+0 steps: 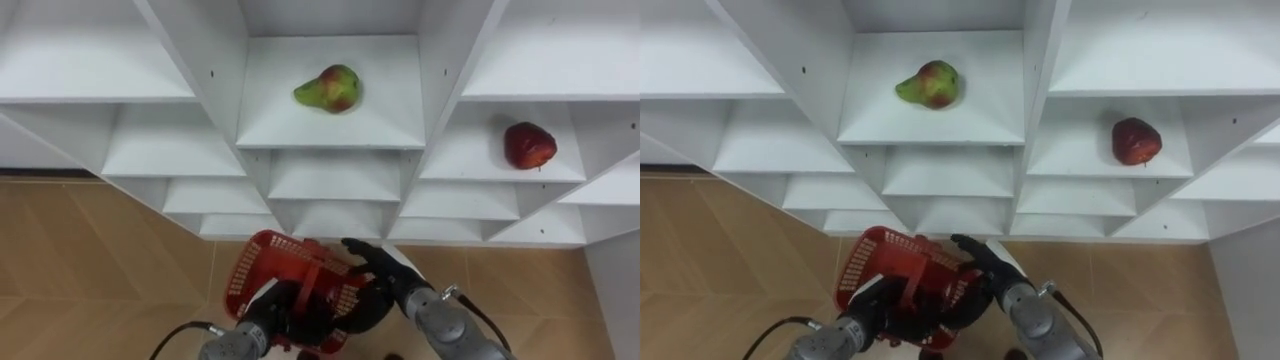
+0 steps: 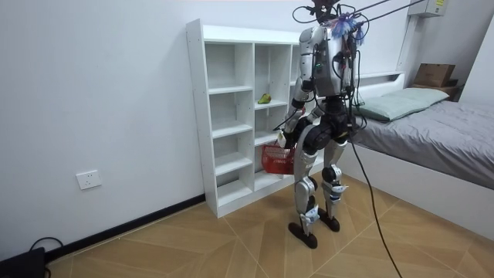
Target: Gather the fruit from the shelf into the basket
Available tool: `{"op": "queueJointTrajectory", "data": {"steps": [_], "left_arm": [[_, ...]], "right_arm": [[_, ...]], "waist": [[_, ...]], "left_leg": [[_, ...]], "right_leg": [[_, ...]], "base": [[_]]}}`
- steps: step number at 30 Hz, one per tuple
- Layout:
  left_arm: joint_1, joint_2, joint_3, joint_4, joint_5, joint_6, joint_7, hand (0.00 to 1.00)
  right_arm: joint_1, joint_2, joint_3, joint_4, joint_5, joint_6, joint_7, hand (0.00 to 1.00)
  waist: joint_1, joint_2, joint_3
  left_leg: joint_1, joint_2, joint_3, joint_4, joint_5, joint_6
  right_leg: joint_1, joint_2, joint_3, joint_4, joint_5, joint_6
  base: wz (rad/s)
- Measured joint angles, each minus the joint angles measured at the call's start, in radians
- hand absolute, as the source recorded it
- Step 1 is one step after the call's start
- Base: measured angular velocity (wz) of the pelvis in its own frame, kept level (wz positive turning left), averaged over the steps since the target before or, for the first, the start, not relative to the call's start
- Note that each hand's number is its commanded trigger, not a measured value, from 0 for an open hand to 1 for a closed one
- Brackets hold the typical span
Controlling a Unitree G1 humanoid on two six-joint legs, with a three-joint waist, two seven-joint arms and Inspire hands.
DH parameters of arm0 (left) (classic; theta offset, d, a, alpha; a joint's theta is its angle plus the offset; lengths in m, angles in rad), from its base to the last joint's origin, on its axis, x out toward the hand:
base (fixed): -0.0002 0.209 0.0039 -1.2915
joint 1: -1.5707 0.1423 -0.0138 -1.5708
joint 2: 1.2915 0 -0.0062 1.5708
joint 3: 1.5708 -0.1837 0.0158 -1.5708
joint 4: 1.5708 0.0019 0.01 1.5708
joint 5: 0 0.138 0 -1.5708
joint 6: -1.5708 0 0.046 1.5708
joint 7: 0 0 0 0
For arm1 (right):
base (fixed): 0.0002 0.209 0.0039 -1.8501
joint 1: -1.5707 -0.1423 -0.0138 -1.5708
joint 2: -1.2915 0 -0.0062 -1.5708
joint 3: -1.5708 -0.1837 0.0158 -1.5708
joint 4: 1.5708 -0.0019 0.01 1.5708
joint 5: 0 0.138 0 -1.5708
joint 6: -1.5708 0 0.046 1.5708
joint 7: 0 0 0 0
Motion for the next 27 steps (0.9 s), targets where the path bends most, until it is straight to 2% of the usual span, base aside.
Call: {"op": "queueJointTrajectory", "data": {"steps": [10,19,27], "left_arm": [[0.0,0.001,-0.001,-0.002,-0.003,0.0,-0.017,1.0],[0.0,0.008,-0.025,0.03,-0.147,0.002,-0.014,1.0],[0.02,0.03,-0.022,0.042,-0.18,0.006,0.035,1.0]], "right_arm": [[0.005,0.0,0.003,0.0,0.0,0.0,-0.001,0.0],[0.011,-0.002,0.03,0.003,0.003,0.001,-0.009,0.0],[0.033,-0.007,0.061,0.004,0.007,0.001,-0.001,0.0]], "waist": [[0.0,-0.001,-0.0009],[0.001,-0.002,-0.0013],[0.006,-0.003,-0.0012]], "left_leg": [[0.001,0.0,0.001,0.001,0.0,0.0],[0.006,0.001,0.004,0.009,0.001,0.0],[0.039,0.0,0.009,-0.009,0.002,0.0]], "right_leg": [[0.0,0.0,0.001,0.0,0.0,0.0],[0.008,0.001,0.007,0.003,0.001,0.0],[0.036,0.005,0.012,-0.007,-0.001,0.001]], "base": [[0.0],[0.0],[-0.02]]}}
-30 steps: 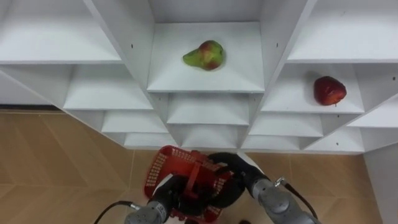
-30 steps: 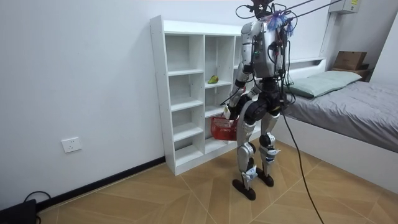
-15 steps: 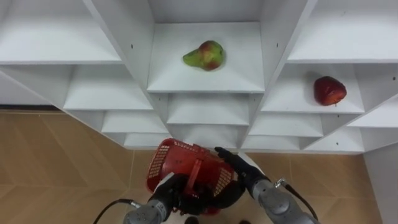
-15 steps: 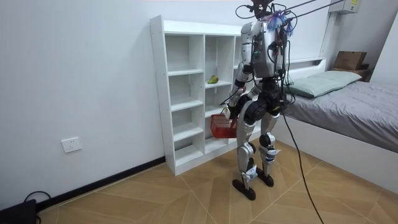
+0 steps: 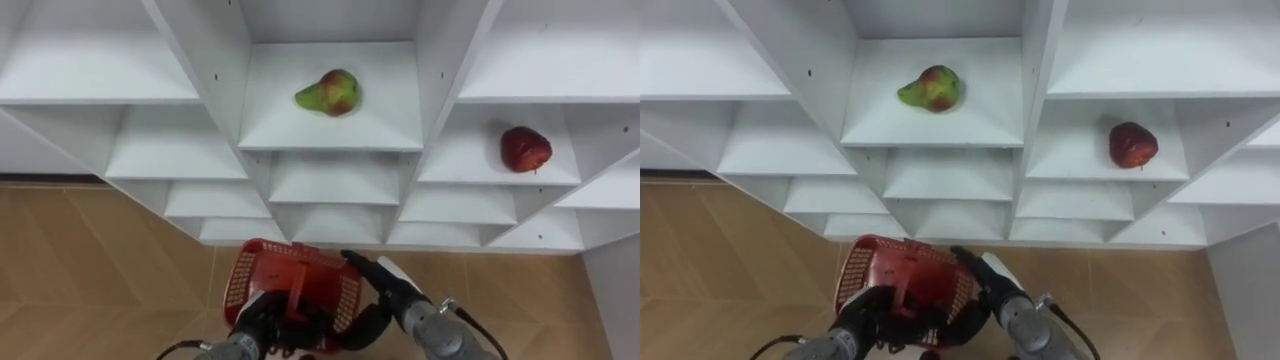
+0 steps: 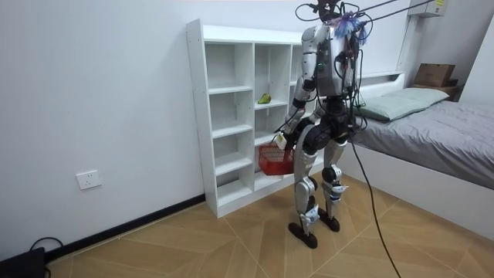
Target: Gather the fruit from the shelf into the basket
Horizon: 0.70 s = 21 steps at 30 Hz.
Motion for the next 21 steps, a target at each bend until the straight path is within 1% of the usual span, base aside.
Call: {"op": "queueJointTrajectory", "data": {"steps": [1,4,6,9,10,11,14,16,18,19,21], "left_arm": [[0.001,0.002,0.0,0.0,-0.015,0.0,0.002,1.0],[0.003,0.002,0.002,0.015,-0.016,0.0,0.002,1.0],[0.005,0.001,0.015,0.016,-0.016,0.0,0.002,1.0],[0.006,0.001,0.036,0.029,-0.017,0.0,0.003,1.0],[0.013,0.001,0.043,0.036,-0.017,0.0,0.012,1.0],[0.019,0.002,0.043,0.036,-0.017,0.0,0.019,1.0],[0.048,0.014,0.064,0.036,-0.014,0.0,0.032,1.0],[0.056,0.023,0.075,0.036,-0.017,0.0,0.051,1.0],[0.061,0.024,0.076,0.027,-0.028,0.0,0.07,1.0],[0.072,0.025,0.077,0.008,-0.034,0.0,0.083,1.0],[0.079,0.027,0.08,-0.001,-0.035,0.0,0.095,1.0]], "right_arm": [[0.001,0.0,0.0,0.0,-0.001,0.0,0.001,0.0],[0.01,-0.003,0.0,-0.007,-0.009,0.002,0.004,0.0],[0.016,-0.006,-0.001,-0.04,-0.029,0.016,0.01,0.0],[0.018,-0.011,0.001,-0.087,-0.036,0.017,0.01,0.0],[0.021,-0.019,0.001,-0.094,-0.035,0.017,0.009,0.0],[0.028,-0.025,0.001,-0.105,-0.035,0.017,0.009,0.0],[0.066,-0.038,0.001,-0.166,-0.037,0.016,0.009,0.0],[0.079,-0.051,-0.002,-0.197,-0.038,0.015,0.008,0.0],[0.1,-0.073,0.0,-0.252,-0.038,0.016,0.01,0.0],[0.112,-0.083,0.0,-0.291,-0.038,0.016,0.01,0.0],[0.12,-0.087,-0.001,-0.317,-0.038,0.016,0.009,0.0]], "waist": [[-0.001,0.0,0.0],[0.0,-0.002,-0.0006],[0.0,-0.002,-0.0006],[-0.001,-0.002,-0.0006],[0.002,-0.002,-0.0008],[0.003,-0.003,-0.0018],[0.009,-0.016,-0.0126],[0.014,-0.025,-0.016],[0.017,-0.026,-0.0163],[0.019,-0.028,-0.0168],[0.02,-0.03,-0.0171]], "left_leg": [[0.004,0.0,0.0,-0.001,0.0,0.0],[0.026,0.0,0.0,-0.009,0.0,0.0],[0.032,0.0,0.002,-0.012,0.0,0.0],[0.043,-0.001,0.003,-0.014,0.0,0.0],[0.059,-0.001,0.003,-0.019,0.0,0.0],[0.07,-0.001,0.003,-0.025,0.0,0.0],[0.108,-0.001,0.004,-0.042,0.0,0.0],[0.122,-0.001,0.005,-0.046,0.0,-0.001],[0.129,0.0,0.005,-0.048,0.0,-0.001],[0.14,-0.001,0.008,-0.054,0.0,-0.001],[0.168,-0.001,0.015,-0.069,0.0,-0.001]], "right_leg": [[0.006,0.0,-0.006,-0.007,0.001,0.0],[0.024,-0.002,-0.007,-0.01,0.0,0.002],[0.029,-0.002,-0.005,-0.01,-0.001,0.002],[0.038,-0.002,-0.006,-0.011,-0.001,0.002],[0.056,-0.002,-0.006,-0.015,-0.002,0.003],[0.066,-0.001,-0.006,-0.02,-0.003,0.004],[0.1,-0.001,-0.007,-0.029,-0.008,0.005],[0.116,0.004,-0.001,-0.038,-0.007,0.006],[0.124,0.007,0.008,-0.044,-0.005,0.008],[0.13,0.008,0.012,-0.046,-0.006,0.008],[0.153,0.01,0.016,-0.054,-0.005,0.008]], "base": [[0.0],[0.0],[-0.02],[0.0],[0.0],[0.0],[0.0],[0.0],[-0.03],[-0.08],[-0.11]]}}
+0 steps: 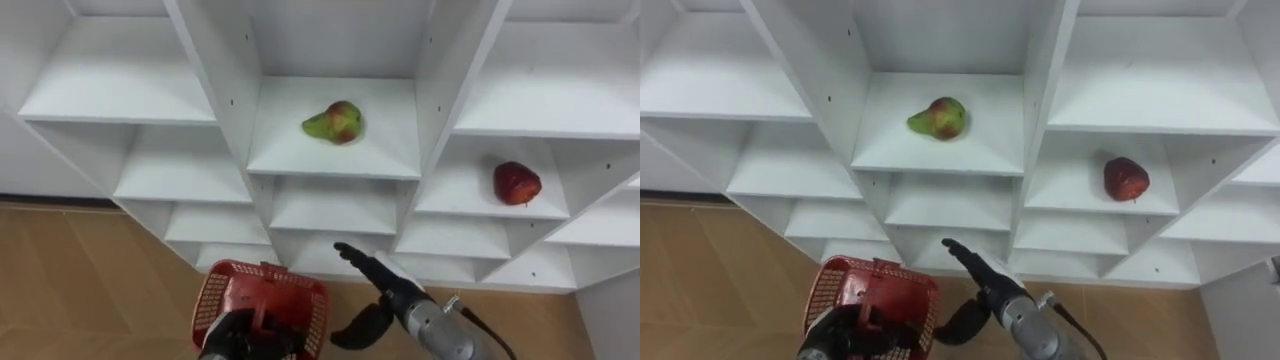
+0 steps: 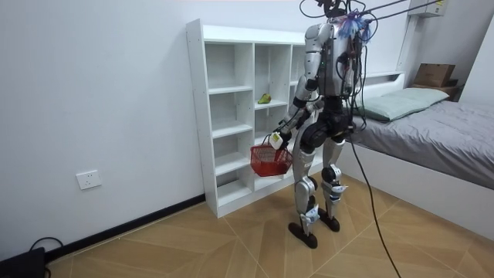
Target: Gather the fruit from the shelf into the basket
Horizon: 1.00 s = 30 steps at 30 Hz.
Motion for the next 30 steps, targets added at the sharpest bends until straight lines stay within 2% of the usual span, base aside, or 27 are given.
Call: {"op": "queueJointTrajectory", "data": {"steps": [5,8,10,14,19,24,30], "left_arm": [[0.023,0.01,0.026,-0.01,-0.002,-0.005,0.011,1.0],[0.054,0.018,0.041,-0.009,-0.003,-0.005,0.012,1.0],[0.066,0.028,0.041,-0.007,0.001,-0.004,0.012,1.0],[0.087,0.038,0.05,-0.007,0.005,-0.004,0.003,1.0],[0.111,0.045,0.081,-0.011,0.03,-0.005,-0.016,1.0],[0.121,0.052,0.084,-0.011,0.033,-0.005,-0.017,1.0],[0.125,0.051,0.13,-0.011,0.033,-0.005,-0.015,1.0]], "right_arm": [[0.038,-0.002,-0.021,-0.12,-0.008,0.006,0.003,0.0],[0.062,-0.013,-0.045,-0.211,-0.009,0.005,0.001,0.0],[0.063,-0.018,-0.047,-0.249,-0.011,0.004,0.003,0.0],[0.078,-0.024,-0.05,-0.301,-0.009,0.004,0.003,0.0],[0.121,-0.044,-0.07,-0.481,-0.009,-0.002,0.004,0.0],[0.13,-0.046,-0.087,-0.538,-0.008,-0.01,0.002,0.0],[0.132,-0.053,-0.125,-0.602,-0.018,-0.019,-0.001,0.0]], "waist": [[-0.003,-0.02,-0.0054],[-0.003,-0.029,-0.0056],[-0.001,-0.037,-0.0009],[0.001,-0.039,-0.0005],[0.0,-0.039,0.0004],[0.0,-0.041,0.0018],[-0.002,-0.041,0.0018]], "left_leg": [[0.061,0.002,0.001,-0.031,0.0,-0.005],[0.093,0.002,0.0,-0.041,-0.002,-0.006],[0.114,0.002,0.0,-0.059,-0.002,-0.006],[0.13,0.002,0.001,-0.072,-0.002,-0.006],[0.151,0.003,0.002,-0.085,-0.002,-0.007],[0.167,0.003,0.004,-0.095,-0.003,-0.007],[0.177,0.003,0.003,-0.095,-0.003,-0.008]], "right_leg": [[0.061,0.008,0.002,-0.033,0.001,0.0],[0.103,0.012,0.001,-0.061,0.003,0.003],[0.117,0.014,0.003,-0.067,0.003,0.003],[0.129,0.015,0.007,-0.078,0.005,0.005],[0.145,0.017,0.01,-0.079,0.005,0.005],[0.156,0.017,0.008,-0.079,0.005,0.005],[0.164,0.019,0.013,-0.078,0.005,0.005]], "base": [[-0.03],[0.0],[-0.02],[-0.01],[-0.01],[0.0],[0.0]]}}
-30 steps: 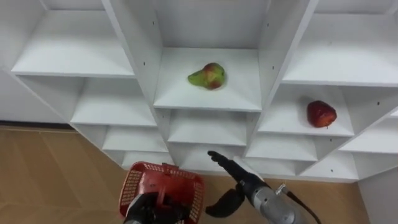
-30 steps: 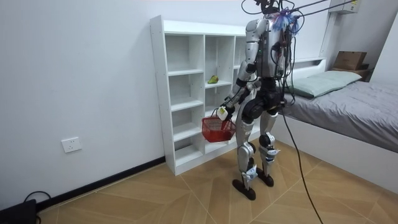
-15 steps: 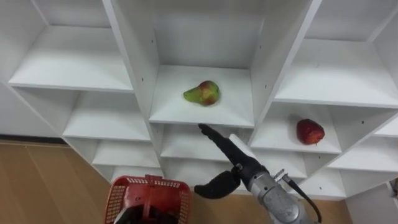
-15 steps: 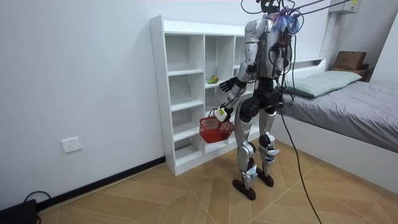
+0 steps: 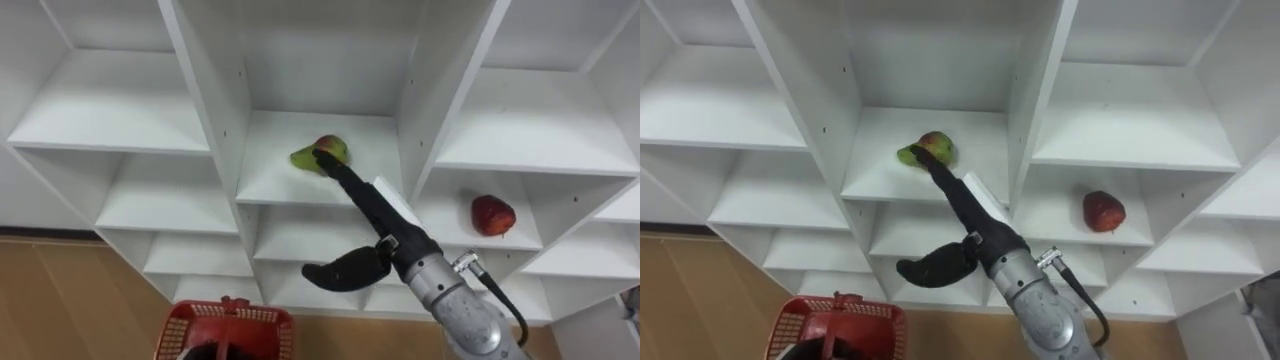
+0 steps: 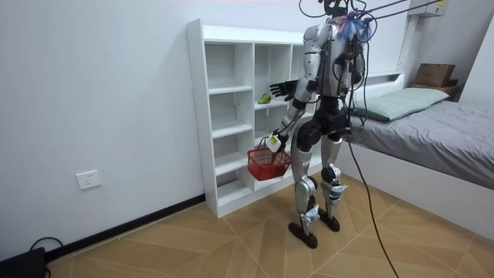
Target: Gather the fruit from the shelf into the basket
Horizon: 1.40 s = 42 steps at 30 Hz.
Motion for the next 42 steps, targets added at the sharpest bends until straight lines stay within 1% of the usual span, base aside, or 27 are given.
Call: {"op": "queueJointTrajectory", "data": {"steps": [2,4,6,9,13,17,18,21,24,28,31,35,38,42], "left_arm": [[0.0,0.0,0.001,0.0,0.0,0.0,0.0,1.0],[0.0,0.001,0.011,-0.002,0.0,0.0,-0.002,1.0],[0.001,0.001,0.024,-0.002,0.006,0.0,-0.005,1.0],[0.003,0.002,0.047,-0.002,0.039,0.0,-0.024,1.0],[0.006,0.002,0.05,-0.002,0.04,0.0,-0.027,1.0],[0.009,0.002,0.054,-0.002,0.041,0.001,-0.04,1.0],[0.014,0.001,0.065,-0.002,0.047,0.001,-0.042,1.0],[0.019,0.003,0.076,-0.008,0.08,0.001,-0.042,1.0],[0.018,0.005,0.08,-0.018,0.122,0.001,-0.042,1.0],[0.018,0.006,0.084,-0.051,0.158,0.003,-0.038,1.0],[0.018,0.007,0.088,-0.081,0.175,0.003,-0.039,1.0],[0.019,0.009,0.089,-0.096,0.194,0.003,-0.04,1.0],[0.019,0.009,0.095,-0.096,0.218,0.003,-0.043,1.0],[0.019,0.012,0.103,-0.109,0.248,0.003,-0.046,1.0]], "right_arm": [[-0.001,-0.007,-0.012,-0.009,-0.005,-0.008,-0.01,0.0],[-0.001,-0.016,-0.027,-0.032,-0.027,-0.009,-0.014,0.0],[-0.001,-0.016,-0.037,-0.04,-0.041,-0.011,-0.019,0.0],[-0.001,-0.016,-0.043,-0.041,-0.081,-0.012,-0.02,0.0],[-0.001,-0.017,-0.043,-0.044,-0.152,-0.012,-0.021,0.0],[-0.001,-0.018,-0.043,-0.044,-0.18,-0.012,-0.034,0.0],[-0.001,-0.017,-0.043,-0.044,-0.188,-0.012,-0.036,0.0],[-0.004,-0.018,-0.048,-0.044,-0.199,-0.012,-0.042,0.0],[-0.011,-0.018,-0.065,-0.043,-0.199,-0.012,-0.044,0.0],[-0.04,-0.018,-0.077,-0.044,-0.198,-0.012,-0.066,0.0],[-0.068,-0.018,-0.077,-0.043,-0.197,-0.012,-0.084,0.0],[-0.093,-0.017,-0.077,-0.041,-0.179,-0.014,-0.091,0.0],[-0.101,-0.017,-0.08,-0.039,-0.175,-0.021,-0.096,0.0],[-0.101,-0.019,-0.08,-0.003,-0.175,-0.022,-0.117,0.0]], "waist": [[0.0,-0.002,-0.001],[0.001,-0.008,-0.0038],[0.002,-0.011,-0.0058],[0.002,-0.013,-0.0056],[0.005,-0.019,-0.0077],[0.006,-0.02,-0.0073],[0.007,-0.021,-0.0059],[0.006,-0.029,-0.0066],[0.008,-0.041,-0.0018],[0.007,-0.055,-0.0022],[0.012,-0.056,-0.0024],[0.012,-0.058,0.0017],[0.017,-0.062,0.003],[0.041,-0.072,0.0083]], "left_leg": [[0.002,0.0,0.0,-0.001,0.0,0.0],[0.003,0.0,0.0,-0.001,0.0,0.0],[0.01,0.0,0.001,-0.001,0.0,0.0],[0.024,0.0,0.001,-0.004,-0.001,0.0],[0.027,0.0,0.002,-0.003,-0.001,-0.001],[0.031,0.0,0.001,-0.003,-0.001,-0.001],[0.038,0.0,0.0,-0.004,-0.001,-0.001],[0.036,0.0,-0.002,-0.004,-0.001,-0.001],[0.033,-0.001,-0.008,-0.003,-0.001,-0.001],[0.027,-0.001,-0.024,0.0,-0.001,-0.002],[0.028,-0.001,-0.028,-0.002,-0.001,-0.002],[0.039,-0.002,-0.032,-0.005,-0.002,-0.003],[0.039,-0.001,-0.034,-0.005,-0.003,-0.004],[0.038,-0.001,-0.033,-0.005,-0.003,-0.004]], "right_leg": [[0.005,0.0,0.001,0.0,0.0,0.0],[0.006,0.0,0.006,0.0,0.0,0.0],[0.009,0.001,0.008,0.0,0.0,0.0],[0.022,0.001,0.011,-0.001,0.0,0.0],[0.025,0.003,0.016,-0.001,0.0,0.0],[0.031,0.003,0.015,-0.002,0.0,0.0],[0.038,0.003,0.015,-0.004,0.0,0.0],[0.039,0.003,0.007,-0.009,0.0,0.0],[0.042,0.003,0.001,-0.012,0.0,0.0],[0.042,0.002,-0.013,-0.017,0.001,0.0],[0.046,0.002,-0.019,-0.019,0.001,0.0],[0.07,0.003,-0.024,-0.036,0.001,0.0],[0.072,0.003,-0.034,-0.036,0.001,0.0],[0.072,0.004,-0.033,-0.036,0.0,0.0]], "base": [[0.0],[0.0],[0.0],[0.0],[0.0],[0.0],[0.0],[0.01],[0.06],[0.11],[0.07],[0.06],[0.05],[0.0]]}}
